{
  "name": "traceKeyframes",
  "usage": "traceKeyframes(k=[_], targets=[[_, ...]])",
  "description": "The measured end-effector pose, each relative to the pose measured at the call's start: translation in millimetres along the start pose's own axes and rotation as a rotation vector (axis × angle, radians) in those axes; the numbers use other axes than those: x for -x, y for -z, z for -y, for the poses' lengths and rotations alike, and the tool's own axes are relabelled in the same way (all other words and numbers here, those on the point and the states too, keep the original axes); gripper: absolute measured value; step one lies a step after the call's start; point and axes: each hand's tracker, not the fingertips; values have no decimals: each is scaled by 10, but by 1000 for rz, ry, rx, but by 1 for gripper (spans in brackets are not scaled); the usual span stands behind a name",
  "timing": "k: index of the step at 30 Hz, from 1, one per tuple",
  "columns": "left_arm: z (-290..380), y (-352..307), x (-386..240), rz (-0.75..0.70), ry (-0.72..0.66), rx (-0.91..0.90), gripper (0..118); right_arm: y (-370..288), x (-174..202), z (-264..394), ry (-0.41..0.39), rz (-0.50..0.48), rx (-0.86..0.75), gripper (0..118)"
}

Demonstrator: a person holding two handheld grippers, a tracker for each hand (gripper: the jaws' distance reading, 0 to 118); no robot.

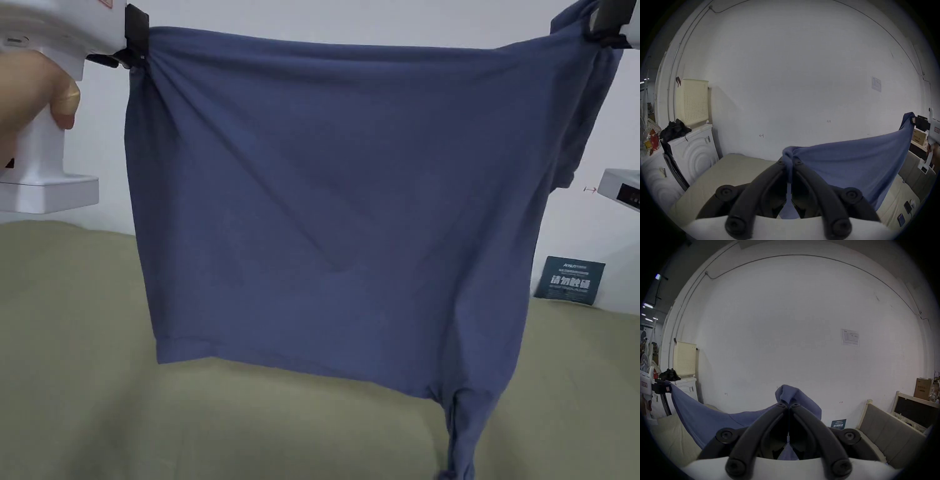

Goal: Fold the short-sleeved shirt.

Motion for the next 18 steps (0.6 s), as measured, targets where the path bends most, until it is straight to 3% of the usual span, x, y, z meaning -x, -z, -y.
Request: traceKeyframes(k=[6,9,16,18], targets=[[348,79,122,28,-2,72,4,-122,14,399,-5,-18,97,0],[722,31,183,39,-17,132,4,-333,6,727,42,-40,165,0],[1677,-277,329,85,0,258,4,-990,-7,1548,21,-58,251,0],[1941,-423,340,94,-20,289,4,-1187,-24,1797,47,-53,286,0]])
